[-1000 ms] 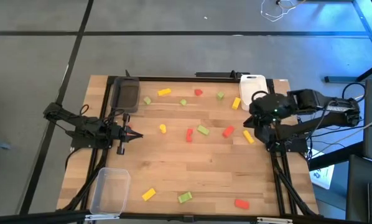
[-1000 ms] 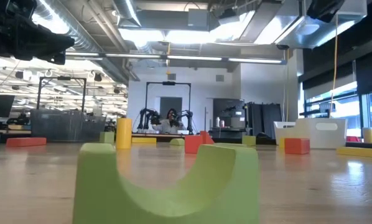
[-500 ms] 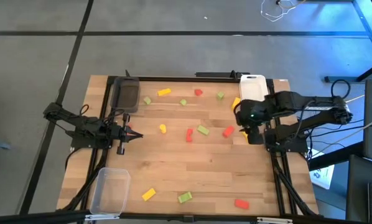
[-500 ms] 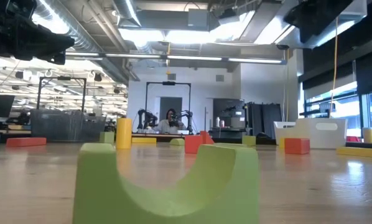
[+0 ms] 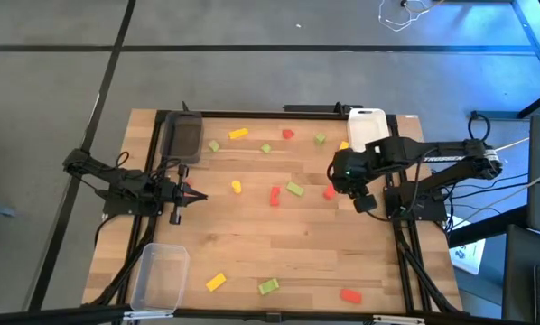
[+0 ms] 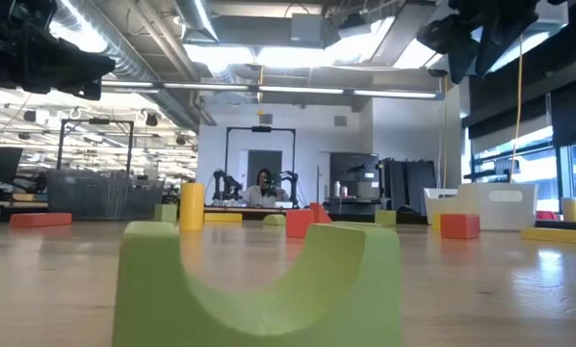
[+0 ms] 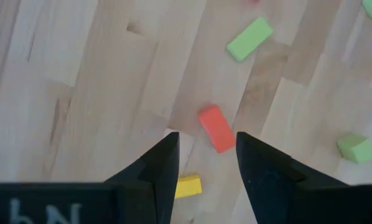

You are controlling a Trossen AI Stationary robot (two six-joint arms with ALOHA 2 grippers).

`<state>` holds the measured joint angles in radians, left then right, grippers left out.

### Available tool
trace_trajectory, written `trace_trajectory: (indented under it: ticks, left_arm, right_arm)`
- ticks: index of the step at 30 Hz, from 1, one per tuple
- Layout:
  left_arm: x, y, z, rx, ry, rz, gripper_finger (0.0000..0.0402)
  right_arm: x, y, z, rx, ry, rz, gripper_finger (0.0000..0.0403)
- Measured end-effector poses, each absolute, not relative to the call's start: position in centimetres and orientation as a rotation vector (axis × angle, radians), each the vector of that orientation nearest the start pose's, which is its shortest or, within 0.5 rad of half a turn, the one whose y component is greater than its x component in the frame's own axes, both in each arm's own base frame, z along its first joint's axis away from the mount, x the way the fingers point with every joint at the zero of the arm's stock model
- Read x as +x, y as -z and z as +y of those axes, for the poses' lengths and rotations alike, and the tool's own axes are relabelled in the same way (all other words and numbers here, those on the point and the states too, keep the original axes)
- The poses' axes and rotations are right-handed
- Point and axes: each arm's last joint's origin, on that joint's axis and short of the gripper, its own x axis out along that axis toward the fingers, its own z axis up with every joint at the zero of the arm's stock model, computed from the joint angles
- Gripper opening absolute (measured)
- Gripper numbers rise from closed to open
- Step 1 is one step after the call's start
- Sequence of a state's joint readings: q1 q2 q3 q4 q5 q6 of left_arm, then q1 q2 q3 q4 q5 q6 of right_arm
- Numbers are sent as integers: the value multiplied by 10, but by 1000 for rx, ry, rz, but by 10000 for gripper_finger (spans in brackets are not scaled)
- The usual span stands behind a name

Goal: Sort & place blocks by color
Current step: Put the orange block into the white bin

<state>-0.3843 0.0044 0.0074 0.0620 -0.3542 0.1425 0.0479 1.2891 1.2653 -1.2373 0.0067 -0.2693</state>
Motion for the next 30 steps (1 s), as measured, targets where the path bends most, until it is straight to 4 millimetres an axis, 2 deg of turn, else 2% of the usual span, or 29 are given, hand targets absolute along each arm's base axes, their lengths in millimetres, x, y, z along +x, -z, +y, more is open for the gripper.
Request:
trace_trajectory:
  ticks: [10,17,30]
  left_arm:
    - [92,-172,-27,119,26,-63,0]
    - [92,-172,-27,197,24,-64,0]
    - [92,-172,-27,196,26,-64,0]
  right_arm:
    - [235,-322,11,-264,-195,1129,159]
    - [248,-309,12,-269,-206,1187,159]
    - [263,-295,13,-262,-208,1222,159]
